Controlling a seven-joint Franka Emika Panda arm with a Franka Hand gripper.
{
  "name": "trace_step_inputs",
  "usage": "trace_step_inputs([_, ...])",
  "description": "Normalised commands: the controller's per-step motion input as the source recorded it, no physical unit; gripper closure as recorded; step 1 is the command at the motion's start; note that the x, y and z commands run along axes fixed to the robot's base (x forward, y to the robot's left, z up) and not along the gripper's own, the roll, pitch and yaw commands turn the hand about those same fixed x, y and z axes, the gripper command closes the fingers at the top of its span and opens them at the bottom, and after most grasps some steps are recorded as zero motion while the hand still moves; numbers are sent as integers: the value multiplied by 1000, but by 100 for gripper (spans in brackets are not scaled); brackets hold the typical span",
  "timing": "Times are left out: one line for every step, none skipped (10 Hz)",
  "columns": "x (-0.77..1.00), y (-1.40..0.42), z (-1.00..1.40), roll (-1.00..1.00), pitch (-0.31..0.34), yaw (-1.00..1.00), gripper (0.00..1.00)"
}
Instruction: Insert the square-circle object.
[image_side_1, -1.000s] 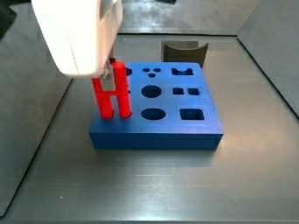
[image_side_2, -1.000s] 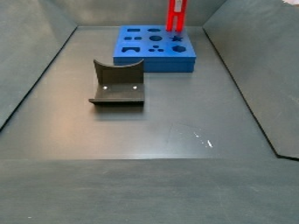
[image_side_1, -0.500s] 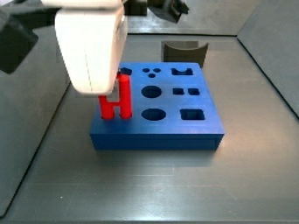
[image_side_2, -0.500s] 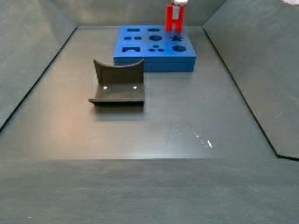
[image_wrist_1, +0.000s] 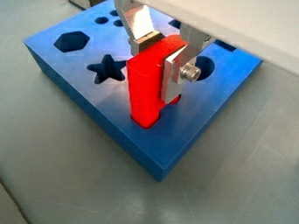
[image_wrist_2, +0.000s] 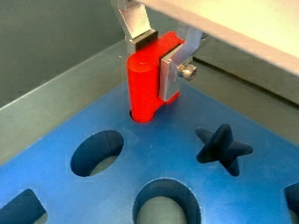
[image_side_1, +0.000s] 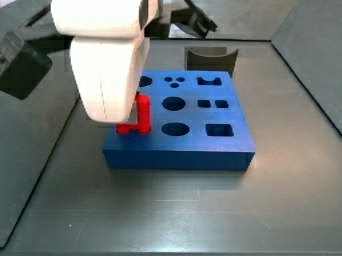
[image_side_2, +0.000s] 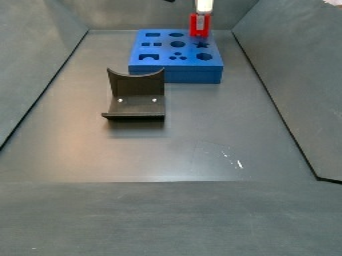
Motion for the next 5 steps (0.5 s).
trace_step_inputs([0, 0, -1000, 140, -10, -54, 100])
trace_step_inputs([0, 0, -1000, 153, -17, -54, 100])
trace_step_inputs([0, -11, -1000, 154, -39, -49, 100])
trace_step_inputs([0, 0, -206, -83, -81, 0, 100])
trace_step_inputs([3, 0, 0, 0, 7, 0, 100])
